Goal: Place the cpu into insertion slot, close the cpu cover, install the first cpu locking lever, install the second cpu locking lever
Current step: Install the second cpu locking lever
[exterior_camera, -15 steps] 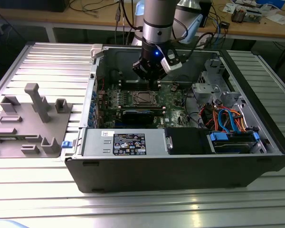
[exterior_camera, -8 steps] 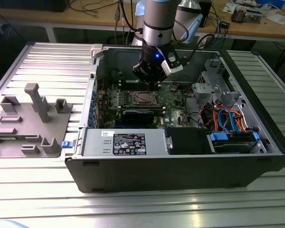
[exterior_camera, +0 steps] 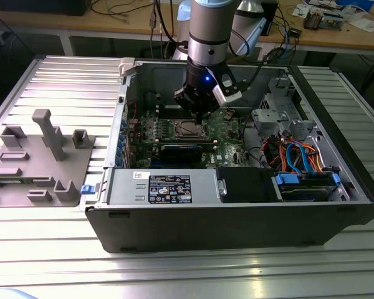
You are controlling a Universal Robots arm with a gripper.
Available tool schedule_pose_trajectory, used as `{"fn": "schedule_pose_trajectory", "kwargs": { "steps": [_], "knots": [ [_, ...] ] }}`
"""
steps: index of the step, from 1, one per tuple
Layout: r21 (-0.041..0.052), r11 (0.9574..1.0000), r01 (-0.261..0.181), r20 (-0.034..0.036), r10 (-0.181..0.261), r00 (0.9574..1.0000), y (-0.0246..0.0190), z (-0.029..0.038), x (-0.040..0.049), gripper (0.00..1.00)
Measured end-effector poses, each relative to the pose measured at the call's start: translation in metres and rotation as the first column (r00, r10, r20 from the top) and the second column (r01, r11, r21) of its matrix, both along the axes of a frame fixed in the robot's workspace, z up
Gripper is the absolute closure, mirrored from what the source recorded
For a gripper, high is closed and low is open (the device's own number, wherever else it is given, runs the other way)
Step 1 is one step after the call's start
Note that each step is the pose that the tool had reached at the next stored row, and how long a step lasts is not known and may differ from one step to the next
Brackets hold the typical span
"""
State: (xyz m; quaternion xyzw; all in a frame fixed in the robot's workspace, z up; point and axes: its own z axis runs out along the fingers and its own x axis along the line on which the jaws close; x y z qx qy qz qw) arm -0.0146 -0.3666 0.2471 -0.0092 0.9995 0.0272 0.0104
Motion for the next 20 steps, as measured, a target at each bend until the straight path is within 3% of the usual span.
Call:
{"fn": "schedule_pose_trajectory", "kwargs": {
  "steps": [1, 8, 14, 20],
  "knots": [
    [0.0056, 1.0000, 0.000, 0.0000, 0.000, 1.0000, -0.0025, 0.0000, 0.0000, 0.89],
    [0.0068, 1.0000, 0.000, 0.0001, 0.000, 1.0000, -0.0136, 0.0000, -0.0019, 0.89],
    [0.0069, 1.0000, -0.001, 0.0000, 0.001, 1.0000, -0.0165, -0.0001, -0.0118, 0.89],
    [0.0089, 0.9999, -0.010, 0.0000, 0.010, 0.9999, -0.0233, -0.0020, -0.0206, 0.89]
  ]
}}
